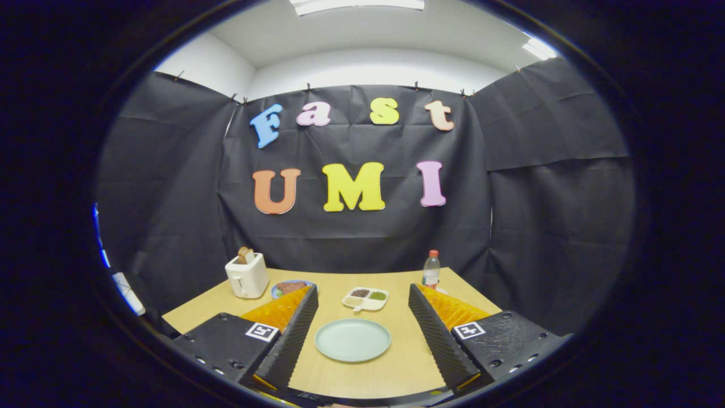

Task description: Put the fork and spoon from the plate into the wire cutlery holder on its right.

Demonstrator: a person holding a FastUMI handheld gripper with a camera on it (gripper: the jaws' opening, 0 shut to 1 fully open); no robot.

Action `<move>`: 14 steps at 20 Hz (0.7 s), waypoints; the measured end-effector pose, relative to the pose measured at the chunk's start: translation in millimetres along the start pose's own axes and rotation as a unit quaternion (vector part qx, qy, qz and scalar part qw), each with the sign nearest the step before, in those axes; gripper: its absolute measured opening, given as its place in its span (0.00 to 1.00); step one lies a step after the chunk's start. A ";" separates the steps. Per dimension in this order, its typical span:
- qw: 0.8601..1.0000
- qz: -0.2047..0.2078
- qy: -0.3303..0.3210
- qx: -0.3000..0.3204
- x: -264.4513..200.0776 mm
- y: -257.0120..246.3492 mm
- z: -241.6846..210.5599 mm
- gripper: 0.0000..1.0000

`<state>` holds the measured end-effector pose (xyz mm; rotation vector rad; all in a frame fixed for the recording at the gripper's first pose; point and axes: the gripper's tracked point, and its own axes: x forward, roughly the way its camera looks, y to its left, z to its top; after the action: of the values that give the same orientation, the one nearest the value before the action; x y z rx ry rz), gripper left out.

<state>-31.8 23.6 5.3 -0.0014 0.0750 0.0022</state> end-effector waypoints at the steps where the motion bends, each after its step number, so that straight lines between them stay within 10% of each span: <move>1: 1.000 -0.006 0.000 -0.003 0.9 -0.1 -1.7 0.96; 14: 0.999 -0.032 -0.024 -0.025 -1.6 -4.8 -2.7 0.97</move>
<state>-33.6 18.7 2.7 -0.0530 0.0269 -0.0601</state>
